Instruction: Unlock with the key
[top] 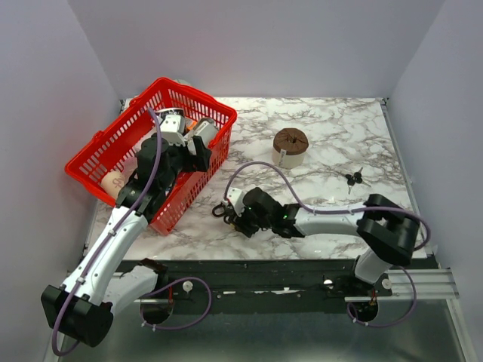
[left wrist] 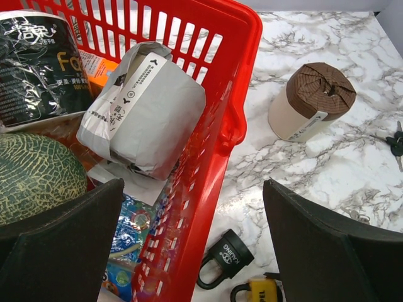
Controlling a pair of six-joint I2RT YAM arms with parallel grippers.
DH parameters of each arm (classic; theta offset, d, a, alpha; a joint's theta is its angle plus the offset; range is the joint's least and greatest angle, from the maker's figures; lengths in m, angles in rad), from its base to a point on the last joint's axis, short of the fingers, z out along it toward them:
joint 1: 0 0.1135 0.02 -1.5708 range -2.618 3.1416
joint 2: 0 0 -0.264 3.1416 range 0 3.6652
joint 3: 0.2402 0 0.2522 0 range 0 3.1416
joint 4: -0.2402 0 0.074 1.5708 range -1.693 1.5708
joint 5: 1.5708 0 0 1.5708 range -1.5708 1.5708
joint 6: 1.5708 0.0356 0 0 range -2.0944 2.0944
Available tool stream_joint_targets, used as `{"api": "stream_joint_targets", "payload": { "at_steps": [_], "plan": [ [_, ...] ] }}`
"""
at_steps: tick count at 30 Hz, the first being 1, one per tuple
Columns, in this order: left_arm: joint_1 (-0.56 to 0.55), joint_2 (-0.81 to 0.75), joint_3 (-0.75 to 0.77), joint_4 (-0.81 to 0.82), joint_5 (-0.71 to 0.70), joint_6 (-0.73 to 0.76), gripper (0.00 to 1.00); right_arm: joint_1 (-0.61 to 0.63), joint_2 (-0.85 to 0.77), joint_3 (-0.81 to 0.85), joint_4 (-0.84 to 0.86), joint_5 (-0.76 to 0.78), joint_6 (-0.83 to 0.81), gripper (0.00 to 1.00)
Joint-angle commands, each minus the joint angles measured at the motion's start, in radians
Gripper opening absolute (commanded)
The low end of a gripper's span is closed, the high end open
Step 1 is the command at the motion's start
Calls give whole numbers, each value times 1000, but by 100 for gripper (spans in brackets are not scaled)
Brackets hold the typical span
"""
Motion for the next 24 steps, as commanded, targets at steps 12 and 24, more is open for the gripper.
{"api": "stream_joint_targets", "payload": {
  "at_steps": [12,24],
  "plan": [
    [-71,55,-12,329,668,-158,94,5,-613,-110,51,322,54,4],
    [-169,197,-8,370,754,-264,93,8,-757,-93,53,287,-41,1]
  ]
}}
